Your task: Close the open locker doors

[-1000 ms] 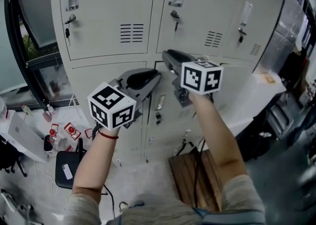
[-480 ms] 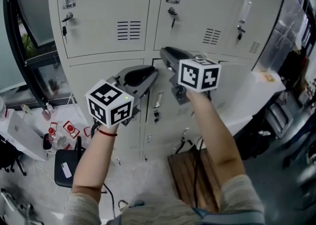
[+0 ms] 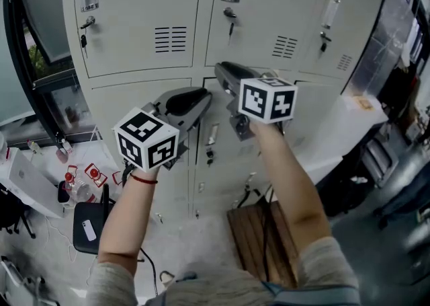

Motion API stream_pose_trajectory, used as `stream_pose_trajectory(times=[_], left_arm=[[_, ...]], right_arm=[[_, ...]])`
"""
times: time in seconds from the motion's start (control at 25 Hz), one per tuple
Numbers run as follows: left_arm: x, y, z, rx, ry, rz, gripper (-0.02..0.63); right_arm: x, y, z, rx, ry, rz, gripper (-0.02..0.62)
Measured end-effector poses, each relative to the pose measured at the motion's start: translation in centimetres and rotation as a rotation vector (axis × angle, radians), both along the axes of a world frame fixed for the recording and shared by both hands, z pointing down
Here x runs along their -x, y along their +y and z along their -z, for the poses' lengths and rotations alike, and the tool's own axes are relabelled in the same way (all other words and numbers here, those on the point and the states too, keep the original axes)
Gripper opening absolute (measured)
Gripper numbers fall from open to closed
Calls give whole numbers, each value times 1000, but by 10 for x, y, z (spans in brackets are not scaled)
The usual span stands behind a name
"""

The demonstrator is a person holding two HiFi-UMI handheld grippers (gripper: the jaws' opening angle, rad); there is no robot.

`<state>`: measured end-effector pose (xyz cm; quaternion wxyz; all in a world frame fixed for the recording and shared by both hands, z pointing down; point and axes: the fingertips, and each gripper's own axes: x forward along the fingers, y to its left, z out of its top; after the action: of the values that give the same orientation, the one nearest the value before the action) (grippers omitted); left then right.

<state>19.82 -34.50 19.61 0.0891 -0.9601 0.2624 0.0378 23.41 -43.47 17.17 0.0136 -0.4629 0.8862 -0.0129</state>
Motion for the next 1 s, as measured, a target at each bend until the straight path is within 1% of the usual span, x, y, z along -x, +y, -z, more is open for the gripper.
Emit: stream_pose_trajectory(times=[0.2,0.44,0.72,1.0], left_arm=[[-2,0,0,1,3,3,40],[-8,5,0,-4,13,-2,40],[-10,27,-11,-29,16,-3,40],[-21,62,-28,-47,17,-3,40]], right_arm=[[-5,4,0,-8,-11,4,54],[-7,22,-1,-33,-12,38,54],[-17,69,-7,-117,12,73,52],[-23,123,-34,-155,19,141,52]])
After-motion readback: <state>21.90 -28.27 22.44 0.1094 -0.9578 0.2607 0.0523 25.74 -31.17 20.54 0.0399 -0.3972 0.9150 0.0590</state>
